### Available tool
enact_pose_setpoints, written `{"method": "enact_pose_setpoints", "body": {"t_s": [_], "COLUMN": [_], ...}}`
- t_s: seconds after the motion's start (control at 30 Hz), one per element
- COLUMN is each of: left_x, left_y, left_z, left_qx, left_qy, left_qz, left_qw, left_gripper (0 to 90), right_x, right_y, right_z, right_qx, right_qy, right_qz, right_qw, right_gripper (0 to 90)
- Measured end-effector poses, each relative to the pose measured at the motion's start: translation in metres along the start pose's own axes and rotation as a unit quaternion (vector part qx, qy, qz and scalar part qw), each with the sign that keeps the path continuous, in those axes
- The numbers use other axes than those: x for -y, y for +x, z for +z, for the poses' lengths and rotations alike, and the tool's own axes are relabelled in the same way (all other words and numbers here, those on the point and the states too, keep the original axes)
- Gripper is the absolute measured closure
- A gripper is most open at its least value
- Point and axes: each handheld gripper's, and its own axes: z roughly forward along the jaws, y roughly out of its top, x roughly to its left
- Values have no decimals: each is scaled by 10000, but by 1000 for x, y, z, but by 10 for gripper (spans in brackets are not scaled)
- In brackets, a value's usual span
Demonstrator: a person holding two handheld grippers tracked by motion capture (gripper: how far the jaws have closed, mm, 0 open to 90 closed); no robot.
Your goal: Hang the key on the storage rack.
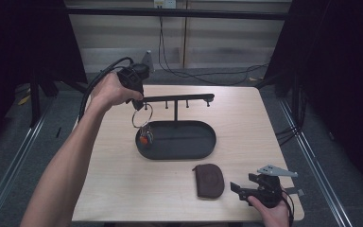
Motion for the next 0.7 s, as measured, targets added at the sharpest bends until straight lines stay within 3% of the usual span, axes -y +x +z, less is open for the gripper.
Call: {"method": "enact_pose_setpoints", "body": {"t_s": [0.7], "left_x": [-5], "left_y": [-4], "left_z": [10], "left_qx": [-274], "left_qy": [-19], "left_qz": [13], "left_qw": [9996], "left_gripper": [845], "right_x": [0], "right_y": [0], "right_z": [1], "right_qx": [-15], "right_qy": [14], "right_qz": [-2], "right_qw": [10000], "right_gripper": [141]}}
